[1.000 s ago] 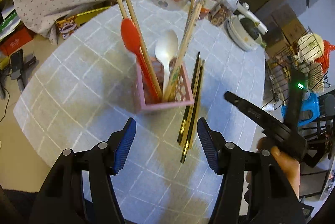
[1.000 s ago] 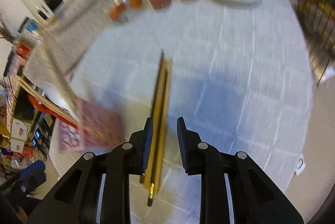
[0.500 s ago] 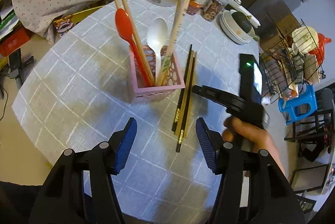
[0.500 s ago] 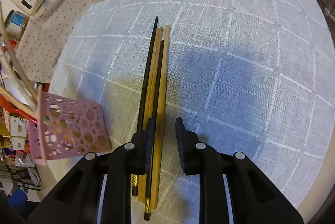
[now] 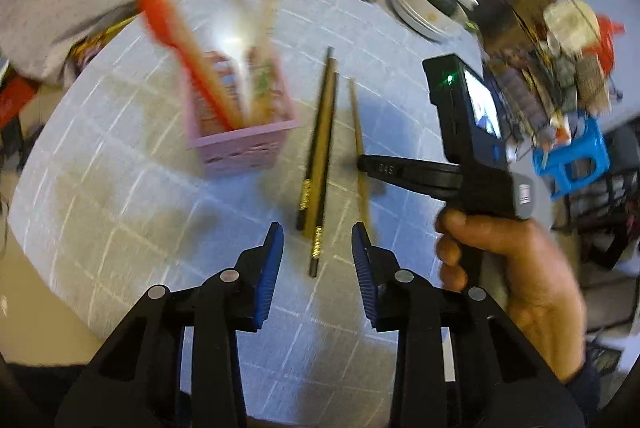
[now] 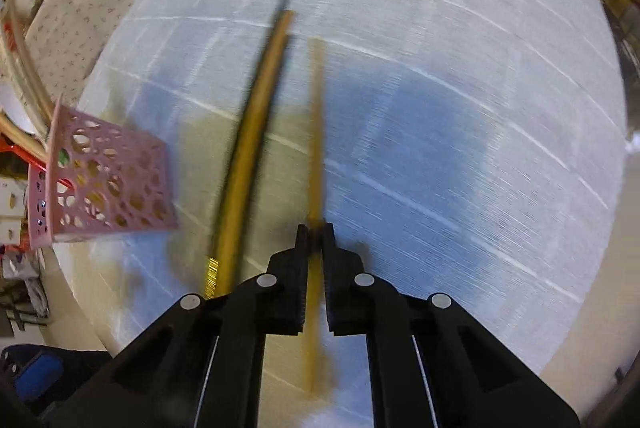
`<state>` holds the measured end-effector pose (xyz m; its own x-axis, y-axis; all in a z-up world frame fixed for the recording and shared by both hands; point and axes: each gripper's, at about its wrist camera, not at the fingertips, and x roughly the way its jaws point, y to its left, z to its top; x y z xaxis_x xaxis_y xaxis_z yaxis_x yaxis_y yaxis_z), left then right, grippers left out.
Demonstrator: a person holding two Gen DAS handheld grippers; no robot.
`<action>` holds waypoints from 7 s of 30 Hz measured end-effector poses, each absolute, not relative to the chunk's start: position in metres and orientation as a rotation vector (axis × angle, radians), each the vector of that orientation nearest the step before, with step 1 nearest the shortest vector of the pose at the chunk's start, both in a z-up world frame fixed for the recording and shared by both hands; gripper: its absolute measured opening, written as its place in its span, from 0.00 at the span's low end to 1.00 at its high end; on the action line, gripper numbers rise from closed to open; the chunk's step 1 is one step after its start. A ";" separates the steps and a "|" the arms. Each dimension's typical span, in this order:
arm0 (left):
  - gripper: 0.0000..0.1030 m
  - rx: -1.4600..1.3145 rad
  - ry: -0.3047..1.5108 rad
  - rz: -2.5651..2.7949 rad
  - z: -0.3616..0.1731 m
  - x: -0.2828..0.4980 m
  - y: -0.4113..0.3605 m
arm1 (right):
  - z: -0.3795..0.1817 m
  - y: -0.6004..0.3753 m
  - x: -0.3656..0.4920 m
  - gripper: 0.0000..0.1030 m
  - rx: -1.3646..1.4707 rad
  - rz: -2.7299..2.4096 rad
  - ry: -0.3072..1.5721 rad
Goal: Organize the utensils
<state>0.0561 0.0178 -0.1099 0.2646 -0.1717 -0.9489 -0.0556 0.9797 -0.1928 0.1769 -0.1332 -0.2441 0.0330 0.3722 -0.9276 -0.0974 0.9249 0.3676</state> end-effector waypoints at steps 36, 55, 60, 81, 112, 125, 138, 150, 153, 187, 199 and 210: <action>0.04 -0.140 1.406 -0.150 -0.231 0.155 -0.054 | -0.182 -0.263 0.150 0.07 0.526 0.314 1.308; 0.05 0.105 1.378 -0.117 -0.232 0.155 -0.087 | -0.186 -0.256 0.153 0.07 0.490 0.323 1.329; 0.04 0.101 1.356 -0.119 -0.232 0.153 -0.086 | -0.188 -0.254 0.153 0.07 0.480 0.317 1.334; 0.04 0.009 1.185 -0.205 -0.168 0.140 -0.080 | -0.177 -0.248 0.157 0.07 0.439 0.286 1.291; 0.04 -0.091 0.798 -0.137 -0.009 0.094 0.042 | -0.111 -0.168 0.161 0.07 0.348 0.425 1.058; 0.04 -0.137 0.636 0.012 -0.004 0.096 0.088 | -0.076 -0.148 0.159 0.07 0.357 0.463 0.880; 0.06 -0.134 0.830 0.011 -0.065 0.119 0.087 | -0.061 -0.126 0.156 0.07 0.421 0.473 0.742; 0.21 -0.206 0.888 0.026 -0.035 0.104 0.103 | -0.068 -0.073 0.155 0.07 0.440 0.534 0.666; 0.23 -0.233 0.923 0.029 -0.037 0.103 0.111 | -0.074 -0.060 0.154 0.07 0.417 0.547 0.653; 0.23 -0.133 1.116 -0.170 -0.075 0.083 0.013 | -0.210 -0.122 0.180 0.12 0.447 0.403 1.326; 0.42 -0.179 1.193 -0.124 -0.082 0.075 0.030 | -0.245 -0.073 0.198 0.40 0.348 0.407 1.387; 0.42 -0.202 1.217 -0.128 -0.086 0.074 0.025 | -0.248 -0.113 0.179 0.09 0.283 0.321 1.461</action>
<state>0.0742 0.0248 -0.0860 0.3422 -0.2059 -0.9168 -0.0105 0.9748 -0.2228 0.1791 -0.1135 -0.2477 0.0812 0.3800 -0.9214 -0.0408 0.9250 0.3778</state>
